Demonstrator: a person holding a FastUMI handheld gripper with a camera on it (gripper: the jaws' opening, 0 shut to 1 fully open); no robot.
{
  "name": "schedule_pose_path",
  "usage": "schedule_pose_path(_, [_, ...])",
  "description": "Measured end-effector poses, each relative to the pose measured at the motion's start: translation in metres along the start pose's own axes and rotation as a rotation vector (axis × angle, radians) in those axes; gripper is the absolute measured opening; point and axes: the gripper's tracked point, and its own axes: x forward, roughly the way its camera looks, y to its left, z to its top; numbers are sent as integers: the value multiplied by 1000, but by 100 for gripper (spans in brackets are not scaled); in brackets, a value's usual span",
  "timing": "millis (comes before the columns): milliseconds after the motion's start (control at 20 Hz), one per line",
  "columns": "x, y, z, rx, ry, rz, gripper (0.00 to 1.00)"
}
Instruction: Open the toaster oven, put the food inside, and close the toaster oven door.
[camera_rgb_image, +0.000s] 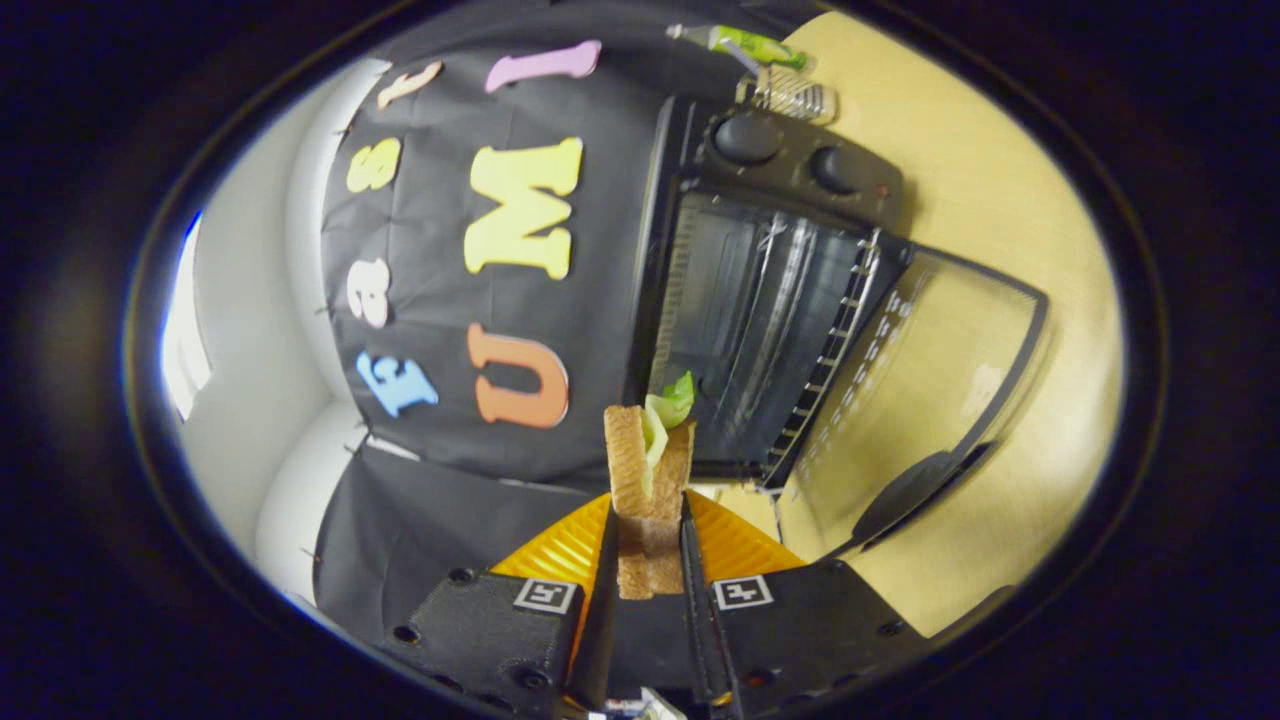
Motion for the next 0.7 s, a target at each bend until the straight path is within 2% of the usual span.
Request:
schedule_pose_path(200, [3,-11,38,50,-142,14,36])
schedule_pose_path(400, [29,-36,47,27,-187,-85,36])
schedule_pose_path(700, [74,-49,59,-51,-224,-162,36])
